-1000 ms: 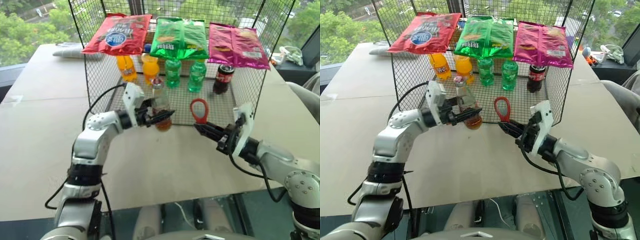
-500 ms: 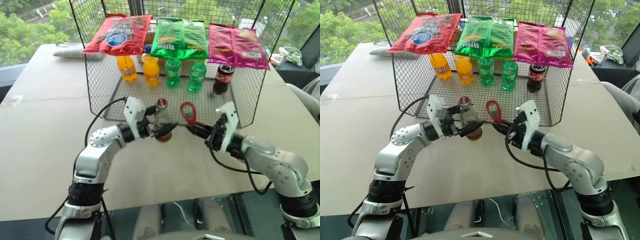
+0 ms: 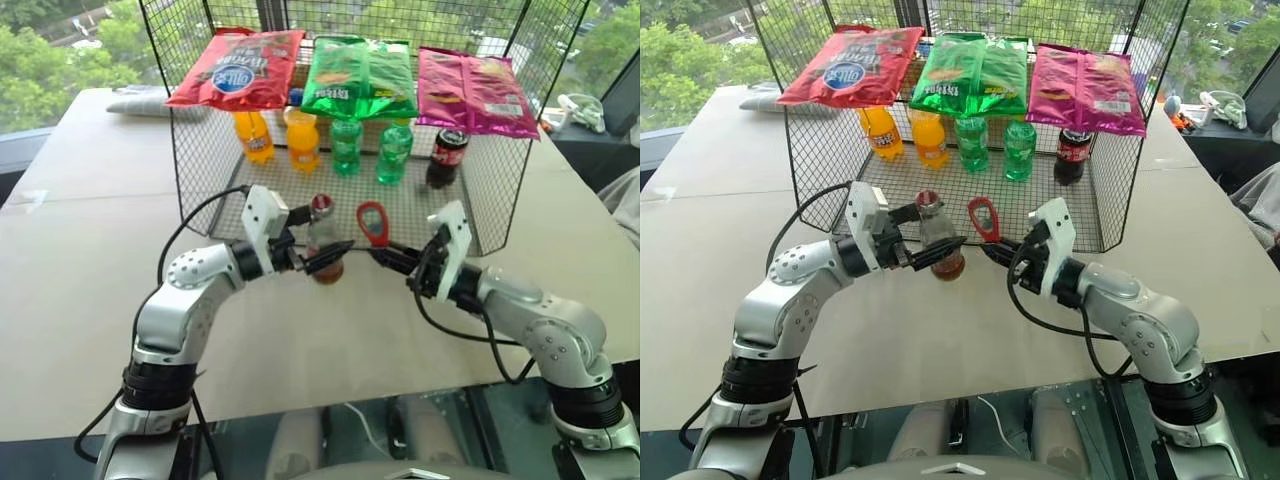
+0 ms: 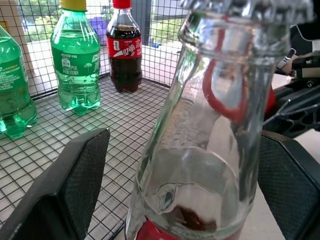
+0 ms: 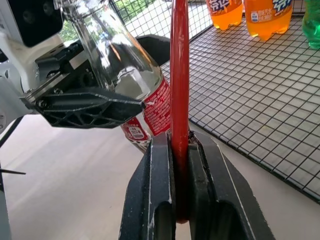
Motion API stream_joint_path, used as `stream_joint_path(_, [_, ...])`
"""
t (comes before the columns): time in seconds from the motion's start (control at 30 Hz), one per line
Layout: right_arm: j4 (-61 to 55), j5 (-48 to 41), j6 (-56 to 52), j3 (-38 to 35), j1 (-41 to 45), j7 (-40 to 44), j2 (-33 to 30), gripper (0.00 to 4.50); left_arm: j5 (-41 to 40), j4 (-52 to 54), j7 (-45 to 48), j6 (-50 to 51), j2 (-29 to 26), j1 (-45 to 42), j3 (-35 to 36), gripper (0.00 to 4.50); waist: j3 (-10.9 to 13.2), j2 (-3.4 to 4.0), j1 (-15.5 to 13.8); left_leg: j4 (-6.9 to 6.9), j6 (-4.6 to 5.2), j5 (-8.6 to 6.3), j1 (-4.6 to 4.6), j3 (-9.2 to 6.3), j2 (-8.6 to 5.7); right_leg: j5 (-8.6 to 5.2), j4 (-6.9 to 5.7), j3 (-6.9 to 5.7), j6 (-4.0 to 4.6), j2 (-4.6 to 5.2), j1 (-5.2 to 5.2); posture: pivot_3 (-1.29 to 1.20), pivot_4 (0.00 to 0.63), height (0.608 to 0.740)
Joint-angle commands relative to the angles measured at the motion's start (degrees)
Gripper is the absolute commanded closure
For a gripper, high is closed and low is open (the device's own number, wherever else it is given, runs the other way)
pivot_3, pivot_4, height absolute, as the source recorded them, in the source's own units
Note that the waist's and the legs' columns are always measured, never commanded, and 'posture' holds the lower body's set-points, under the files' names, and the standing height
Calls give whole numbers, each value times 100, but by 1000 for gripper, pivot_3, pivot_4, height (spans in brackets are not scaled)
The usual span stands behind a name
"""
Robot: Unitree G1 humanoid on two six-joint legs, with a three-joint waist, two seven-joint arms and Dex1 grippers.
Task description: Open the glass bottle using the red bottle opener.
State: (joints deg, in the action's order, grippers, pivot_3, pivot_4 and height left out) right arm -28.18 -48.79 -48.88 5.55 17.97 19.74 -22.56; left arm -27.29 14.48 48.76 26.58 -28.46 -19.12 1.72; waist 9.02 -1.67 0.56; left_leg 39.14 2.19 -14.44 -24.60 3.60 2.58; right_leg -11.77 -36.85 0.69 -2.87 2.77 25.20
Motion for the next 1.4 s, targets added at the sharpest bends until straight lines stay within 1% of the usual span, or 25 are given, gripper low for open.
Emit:
stream_joint_path(0.03, [-168,-50,43,-273,90,95,-64,4500,-100,94,32,-171,-17,-6,112,75,0,0,2,-1,0,0,0,0,0,0,0,0,0,0,0,0,150,740])
stream_joint_path(0.3, [-275,-104,-66,-398,38,155,-219,4500,-279,62,160,-131,-153,16,267,75,0,0,5,0,0,0,1,1,0,0,-1,0,0,0,0,0,150,740])
stream_joint_path(0.77, [-317,-142,-130,-512,15,197,-308,4500,-506,278,-21,138,-180,-73,281,75,0,0,3,0,0,0,0,0,0,0,-1,1,0,0,0,0,150,740])
stream_joint_path(0.8, [-322,-147,-135,-514,24,193,-311,4500,-501,265,-21,138,-179,-89,267,302,0,0,3,0,0,0,0,1,0,0,-1,0,0,0,0,0,150,740])
stream_joint_path(0.9, [-350,-105,-140,-501,100,199,-340,4500,-487,244,10,131,-178,-112,230,1252,0,0,3,0,0,0,0,1,0,0,-1,1,0,0,0,0,150,740])
stream_joint_path(0.93, [-361,-82,-134,-492,143,203,-348,4500,-484,240,19,133,-182,-114,218,1842,0,0,4,1,0,0,1,2,0,0,-1,1,0,0,0,0,150,740])
stream_joint_path(0.97, [-371,-30,-111,-468,195,201,-354,4500,-474,229,34,121,-189,-114,207,2245,0,0,4,1,0,0,1,1,0,0,-1,1,0,0,0,0,150,740])
stream_joint_path(1.0, [-385,65,-58,-416,262,216,-370,4500,-468,220,40,114,-192,-117,199,2369,0,0,4,1,0,0,1,1,0,0,-1,1,0,-1,0,0,150,740])
stream_joint_path(1.1, [-450,594,186,-75,467,329,-489,4500,-463,178,80,77,-204,-108,200,2359,0,1,5,1,0,0,2,2,-1,0,-2,2,0,0,0,0,150,740])
stream_joint_path(1.23, [-480,1502,679,554,560,492,-645,4500,-470,163,152,28,-225,-57,222,2359,0,0,1,1,0,0,-1,4,-1,0,-2,-5,0,-1,0,0,150,740])
stream_joint_path(1.4, [-281,2609,1549,1053,694,517,-523,4500,-449,154,257,-47,-263,-1,193,2359,0,0,4,2,0,0,-1,24,-2,0,-1,-3,0,0,0,0,150,740])
